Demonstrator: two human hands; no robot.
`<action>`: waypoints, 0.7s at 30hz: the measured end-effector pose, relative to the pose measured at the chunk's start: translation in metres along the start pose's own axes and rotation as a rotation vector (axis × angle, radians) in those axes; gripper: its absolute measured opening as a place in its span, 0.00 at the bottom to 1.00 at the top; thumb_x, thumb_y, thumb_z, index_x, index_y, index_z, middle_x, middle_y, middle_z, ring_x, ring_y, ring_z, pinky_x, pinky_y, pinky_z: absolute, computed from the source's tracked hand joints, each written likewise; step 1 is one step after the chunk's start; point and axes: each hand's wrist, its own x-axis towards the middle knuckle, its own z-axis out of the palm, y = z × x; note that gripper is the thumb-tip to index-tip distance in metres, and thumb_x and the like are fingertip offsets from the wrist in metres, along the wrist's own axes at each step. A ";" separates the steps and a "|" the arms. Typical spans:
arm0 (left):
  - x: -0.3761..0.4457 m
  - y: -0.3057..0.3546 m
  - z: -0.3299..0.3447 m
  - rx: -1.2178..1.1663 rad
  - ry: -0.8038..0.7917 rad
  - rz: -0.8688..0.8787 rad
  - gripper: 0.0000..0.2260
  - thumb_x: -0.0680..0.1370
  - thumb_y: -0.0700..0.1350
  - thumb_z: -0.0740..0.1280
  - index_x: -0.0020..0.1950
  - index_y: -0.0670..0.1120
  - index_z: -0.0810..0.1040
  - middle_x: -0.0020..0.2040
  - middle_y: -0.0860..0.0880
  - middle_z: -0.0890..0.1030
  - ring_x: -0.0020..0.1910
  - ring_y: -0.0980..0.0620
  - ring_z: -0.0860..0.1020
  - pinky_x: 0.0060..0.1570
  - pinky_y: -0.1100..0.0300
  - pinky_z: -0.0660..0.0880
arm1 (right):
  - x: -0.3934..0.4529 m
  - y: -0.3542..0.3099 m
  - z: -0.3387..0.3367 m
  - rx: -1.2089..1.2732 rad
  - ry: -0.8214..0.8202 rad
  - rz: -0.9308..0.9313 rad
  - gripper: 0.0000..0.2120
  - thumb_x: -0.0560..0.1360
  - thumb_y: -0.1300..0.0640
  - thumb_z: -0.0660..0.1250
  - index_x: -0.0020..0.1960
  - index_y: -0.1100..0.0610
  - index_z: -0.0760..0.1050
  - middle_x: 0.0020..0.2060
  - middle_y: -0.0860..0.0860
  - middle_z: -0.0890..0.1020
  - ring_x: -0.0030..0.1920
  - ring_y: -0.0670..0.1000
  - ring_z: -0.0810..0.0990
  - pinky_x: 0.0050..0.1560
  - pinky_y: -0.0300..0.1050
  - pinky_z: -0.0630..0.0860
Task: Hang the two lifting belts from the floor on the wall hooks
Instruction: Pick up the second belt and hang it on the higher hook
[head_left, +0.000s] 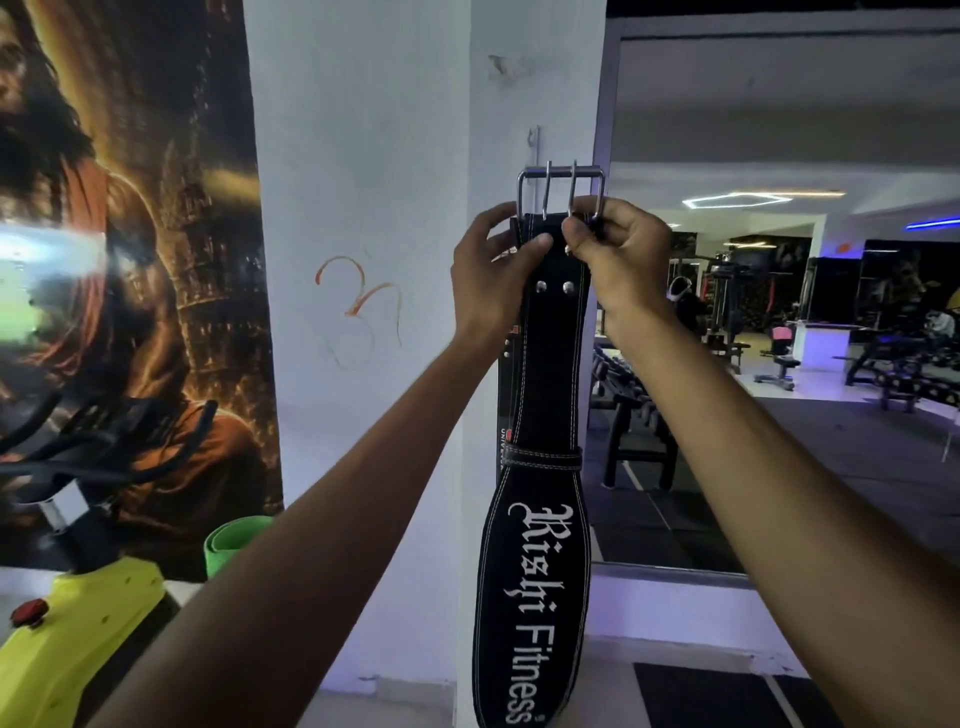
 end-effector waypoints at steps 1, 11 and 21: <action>-0.006 -0.003 -0.003 0.007 -0.018 -0.003 0.22 0.75 0.40 0.74 0.69 0.44 0.75 0.56 0.41 0.86 0.52 0.46 0.86 0.56 0.45 0.84 | -0.002 0.001 0.002 0.008 0.001 0.002 0.11 0.73 0.68 0.71 0.55 0.66 0.79 0.43 0.57 0.83 0.39 0.44 0.81 0.41 0.33 0.80; -0.100 -0.082 -0.039 0.135 -0.256 -0.242 0.10 0.82 0.34 0.64 0.51 0.47 0.82 0.43 0.54 0.86 0.42 0.61 0.85 0.45 0.65 0.81 | -0.006 0.014 0.004 0.029 0.050 0.039 0.13 0.72 0.70 0.71 0.56 0.65 0.79 0.44 0.56 0.84 0.43 0.45 0.82 0.51 0.38 0.81; -0.156 -0.126 -0.057 0.145 -0.305 -0.320 0.15 0.79 0.36 0.68 0.66 0.41 0.80 0.57 0.41 0.86 0.58 0.43 0.85 0.61 0.49 0.81 | 0.001 0.024 -0.001 0.040 0.104 0.077 0.13 0.71 0.70 0.72 0.56 0.67 0.79 0.40 0.51 0.83 0.39 0.41 0.82 0.47 0.34 0.80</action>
